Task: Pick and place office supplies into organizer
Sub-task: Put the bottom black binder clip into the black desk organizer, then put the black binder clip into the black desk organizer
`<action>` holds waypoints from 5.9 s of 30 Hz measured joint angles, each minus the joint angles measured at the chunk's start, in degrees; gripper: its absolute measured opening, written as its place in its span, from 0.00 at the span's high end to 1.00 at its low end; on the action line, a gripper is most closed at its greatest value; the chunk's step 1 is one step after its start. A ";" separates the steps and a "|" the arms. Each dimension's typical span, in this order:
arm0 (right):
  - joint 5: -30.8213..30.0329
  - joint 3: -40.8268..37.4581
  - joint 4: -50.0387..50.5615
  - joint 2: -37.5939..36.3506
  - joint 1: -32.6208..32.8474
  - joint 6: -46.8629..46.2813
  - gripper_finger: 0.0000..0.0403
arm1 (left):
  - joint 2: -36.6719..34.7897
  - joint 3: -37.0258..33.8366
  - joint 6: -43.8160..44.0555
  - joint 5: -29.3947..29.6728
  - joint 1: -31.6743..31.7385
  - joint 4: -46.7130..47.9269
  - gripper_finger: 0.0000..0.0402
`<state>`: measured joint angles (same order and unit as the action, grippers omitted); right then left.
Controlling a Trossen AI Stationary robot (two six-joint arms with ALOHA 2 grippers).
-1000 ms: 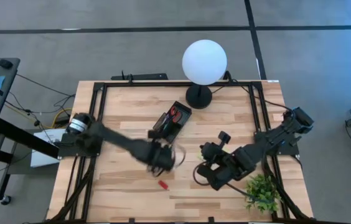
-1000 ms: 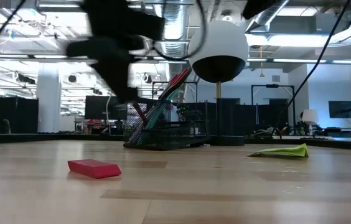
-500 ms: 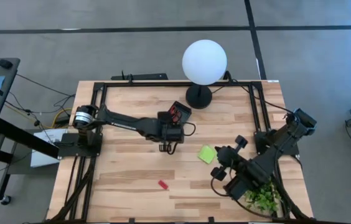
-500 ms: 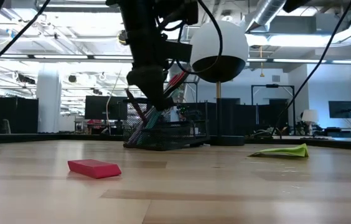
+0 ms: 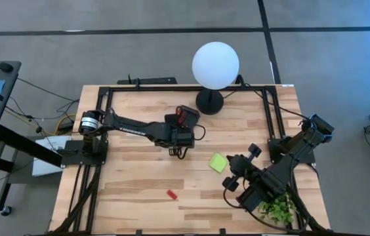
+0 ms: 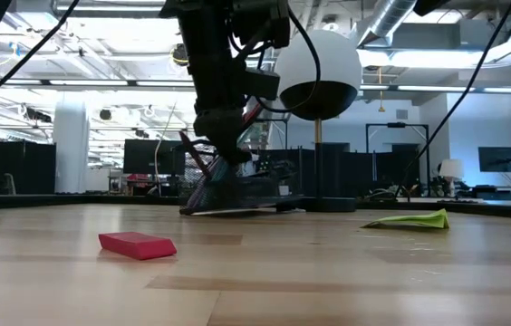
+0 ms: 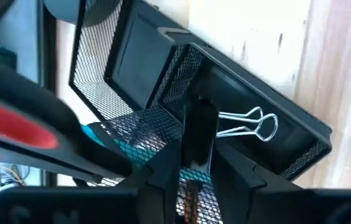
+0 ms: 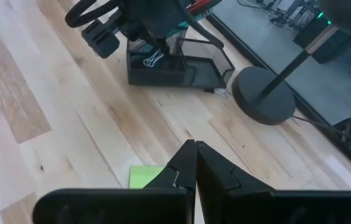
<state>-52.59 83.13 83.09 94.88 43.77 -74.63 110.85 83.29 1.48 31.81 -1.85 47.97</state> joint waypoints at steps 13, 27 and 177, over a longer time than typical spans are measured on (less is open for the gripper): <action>-0.19 0.00 -0.47 0.01 -0.02 0.04 1.00 | 0.00 0.00 1.38 -4.16 -0.13 -0.41 0.69; -0.06 0.00 -1.60 0.01 0.44 0.02 1.00 | 0.00 -0.01 5.36 -1.60 -1.13 8.81 0.78; 40.32 -18.09 -64.18 14.34 -59.23 127.25 0.46 | -54.47 -32.02 -8.74 -14.66 -23.91 -12.57 0.90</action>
<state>-12.27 65.04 18.91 109.22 -15.46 52.62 56.38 51.27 -7.27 17.15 -25.76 35.40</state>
